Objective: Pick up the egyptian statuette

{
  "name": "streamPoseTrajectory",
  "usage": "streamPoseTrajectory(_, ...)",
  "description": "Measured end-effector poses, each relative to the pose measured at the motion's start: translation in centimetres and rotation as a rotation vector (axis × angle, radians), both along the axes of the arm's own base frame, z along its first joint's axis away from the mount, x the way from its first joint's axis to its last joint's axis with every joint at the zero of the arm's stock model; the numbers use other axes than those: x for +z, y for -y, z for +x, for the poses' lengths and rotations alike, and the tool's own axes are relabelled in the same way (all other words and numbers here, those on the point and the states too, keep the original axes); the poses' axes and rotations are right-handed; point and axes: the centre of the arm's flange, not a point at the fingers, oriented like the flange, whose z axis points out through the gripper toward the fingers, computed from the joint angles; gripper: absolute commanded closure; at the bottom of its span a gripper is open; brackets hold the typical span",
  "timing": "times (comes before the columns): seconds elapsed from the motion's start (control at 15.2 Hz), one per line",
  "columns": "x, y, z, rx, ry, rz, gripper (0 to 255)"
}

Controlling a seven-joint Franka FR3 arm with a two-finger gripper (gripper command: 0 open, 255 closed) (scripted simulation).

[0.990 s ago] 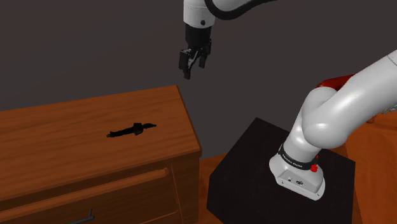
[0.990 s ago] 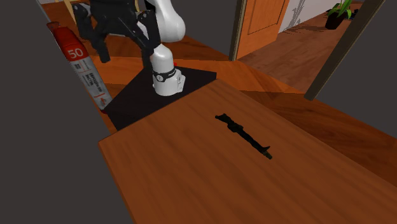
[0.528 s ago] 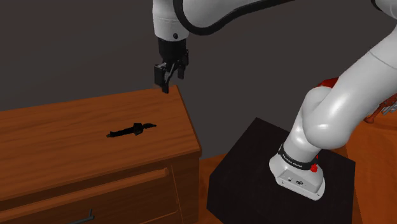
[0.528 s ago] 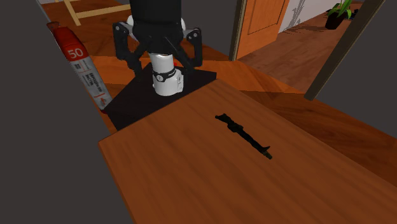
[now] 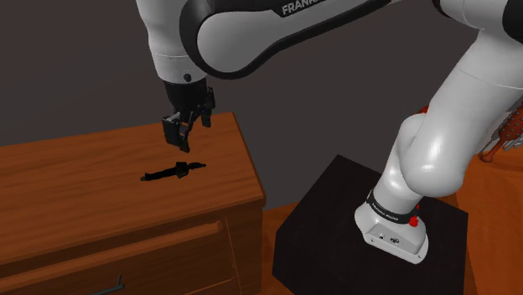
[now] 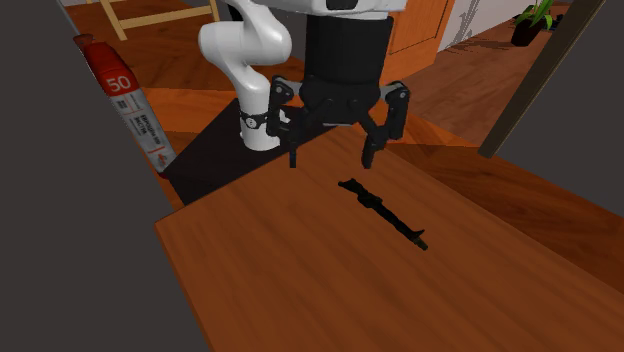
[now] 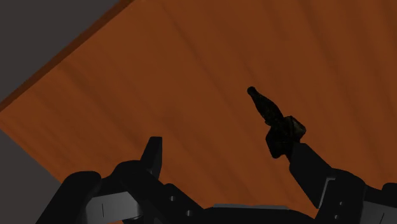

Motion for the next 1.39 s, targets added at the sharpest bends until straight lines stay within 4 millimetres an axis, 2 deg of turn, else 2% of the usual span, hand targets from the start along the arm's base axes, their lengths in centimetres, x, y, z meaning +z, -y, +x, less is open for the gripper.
streamPoseTrajectory(0.26, -1.3, -5.0, -0.1, 0.059, -0.003, -0.007, 0)
streamPoseTrajectory(0.33, -1.4, -5.6, -0.1, 0.067, -0.003, -0.008, 0)
streamPoseTrajectory(0.86, -5.2, -6.3, -0.2, 0.074, -0.003, -0.009, 0)
streamPoseTrajectory(0.92, -5.4, -6.3, -0.1, 0.074, -0.004, -0.009, 255)
streamPoseTrajectory(1.39, -5.5, -6.3, -0.1, 0.074, -0.003, -0.009, 255)
